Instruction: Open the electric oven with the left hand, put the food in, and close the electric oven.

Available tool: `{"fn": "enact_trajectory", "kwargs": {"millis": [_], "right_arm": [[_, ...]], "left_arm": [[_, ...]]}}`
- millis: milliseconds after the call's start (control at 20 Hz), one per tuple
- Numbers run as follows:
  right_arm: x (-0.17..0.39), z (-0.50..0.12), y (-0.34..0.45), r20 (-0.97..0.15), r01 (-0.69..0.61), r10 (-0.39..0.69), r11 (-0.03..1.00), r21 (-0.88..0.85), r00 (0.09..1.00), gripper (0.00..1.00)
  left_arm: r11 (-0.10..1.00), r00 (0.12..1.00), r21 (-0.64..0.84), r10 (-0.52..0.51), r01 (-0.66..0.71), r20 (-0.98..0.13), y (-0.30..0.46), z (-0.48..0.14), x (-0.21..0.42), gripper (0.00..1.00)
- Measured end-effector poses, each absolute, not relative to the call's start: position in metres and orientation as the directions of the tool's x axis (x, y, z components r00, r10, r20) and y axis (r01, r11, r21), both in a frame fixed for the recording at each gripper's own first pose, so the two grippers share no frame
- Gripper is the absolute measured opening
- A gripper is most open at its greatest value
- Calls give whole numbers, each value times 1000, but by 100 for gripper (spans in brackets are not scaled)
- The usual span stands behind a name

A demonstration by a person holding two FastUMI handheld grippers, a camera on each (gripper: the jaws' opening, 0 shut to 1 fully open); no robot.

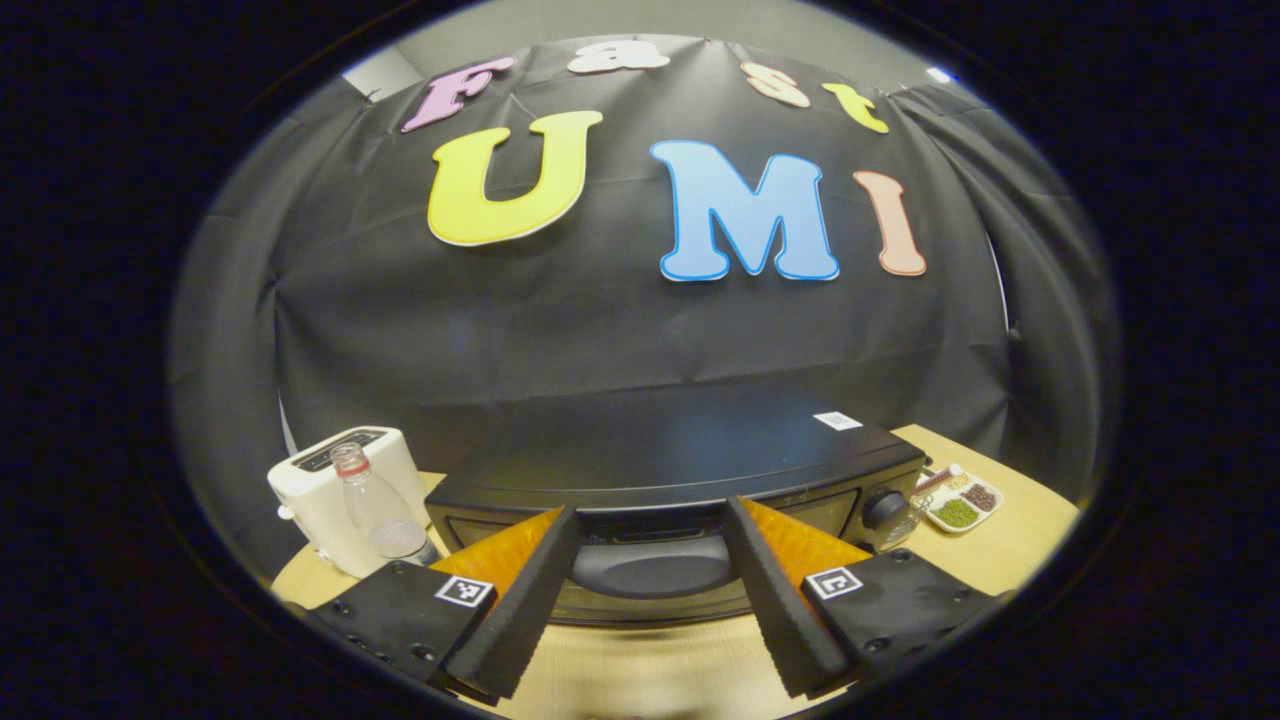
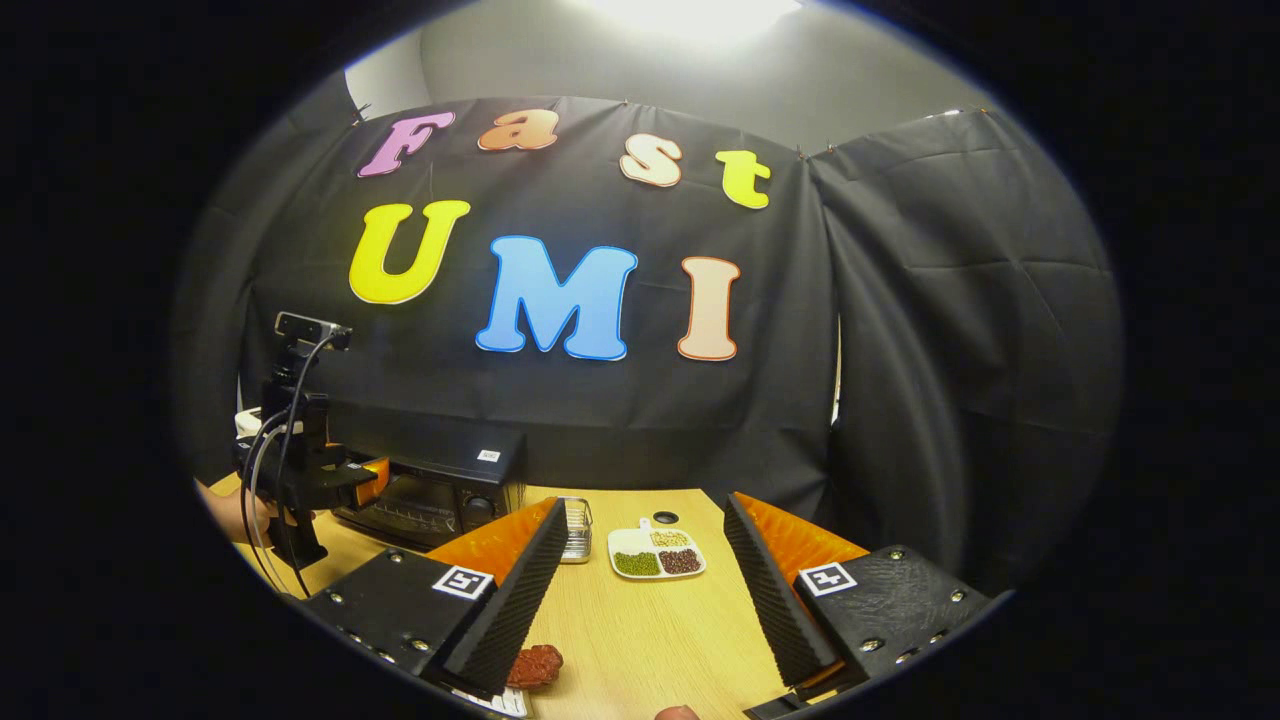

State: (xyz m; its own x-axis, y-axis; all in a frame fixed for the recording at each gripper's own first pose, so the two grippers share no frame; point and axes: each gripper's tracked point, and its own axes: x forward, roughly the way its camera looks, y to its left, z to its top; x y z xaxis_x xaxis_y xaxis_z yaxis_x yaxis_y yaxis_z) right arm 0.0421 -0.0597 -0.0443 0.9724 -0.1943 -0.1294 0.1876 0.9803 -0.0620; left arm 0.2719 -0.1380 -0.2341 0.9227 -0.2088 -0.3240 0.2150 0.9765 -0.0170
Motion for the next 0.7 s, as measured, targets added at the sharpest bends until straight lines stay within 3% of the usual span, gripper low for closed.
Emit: {"fn": "enact_trajectory", "kwargs": {"millis": [700], "right_arm": [[32, -58, -64, -159, 127, -132, 991, -39, 979, 96]], "left_arm": [[981, 896, -19, -182, 191, -404, -128, -262, 192, 100]]}}
